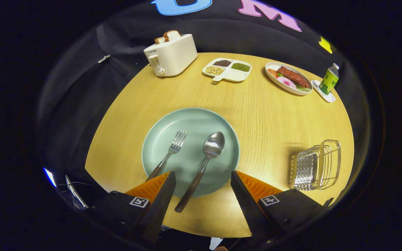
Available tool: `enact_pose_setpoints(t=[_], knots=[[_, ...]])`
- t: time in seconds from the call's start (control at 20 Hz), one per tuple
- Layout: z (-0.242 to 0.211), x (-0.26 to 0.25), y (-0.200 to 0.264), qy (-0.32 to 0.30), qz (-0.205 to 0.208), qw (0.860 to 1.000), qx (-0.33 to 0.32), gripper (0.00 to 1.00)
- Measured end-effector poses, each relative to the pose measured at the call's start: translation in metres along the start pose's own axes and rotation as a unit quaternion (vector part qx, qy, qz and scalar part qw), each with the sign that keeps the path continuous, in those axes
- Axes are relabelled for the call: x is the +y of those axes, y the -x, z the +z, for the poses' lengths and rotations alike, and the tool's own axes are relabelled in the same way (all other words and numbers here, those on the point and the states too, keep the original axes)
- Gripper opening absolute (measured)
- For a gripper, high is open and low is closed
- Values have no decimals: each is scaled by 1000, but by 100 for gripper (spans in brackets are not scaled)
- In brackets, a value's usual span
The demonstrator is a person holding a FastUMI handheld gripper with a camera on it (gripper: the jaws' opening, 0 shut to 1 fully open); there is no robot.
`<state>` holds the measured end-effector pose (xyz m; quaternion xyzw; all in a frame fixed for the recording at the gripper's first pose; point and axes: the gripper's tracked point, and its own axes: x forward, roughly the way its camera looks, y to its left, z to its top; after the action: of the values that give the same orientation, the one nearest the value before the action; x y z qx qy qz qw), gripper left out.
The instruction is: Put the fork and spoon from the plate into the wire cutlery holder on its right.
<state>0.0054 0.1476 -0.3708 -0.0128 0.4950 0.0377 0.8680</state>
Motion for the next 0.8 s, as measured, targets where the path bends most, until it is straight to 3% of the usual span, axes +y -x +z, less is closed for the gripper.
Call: enact_pose_setpoints(t=[0.25, 0.4, 0.8], knots=[[-4, 6, -15, 15, -5, 1000, 12, 98], [-16, 7, -27, 17, -13, 999, 45, 93], [-33, 8, -55, 11, -16, 992, 125, 57]])
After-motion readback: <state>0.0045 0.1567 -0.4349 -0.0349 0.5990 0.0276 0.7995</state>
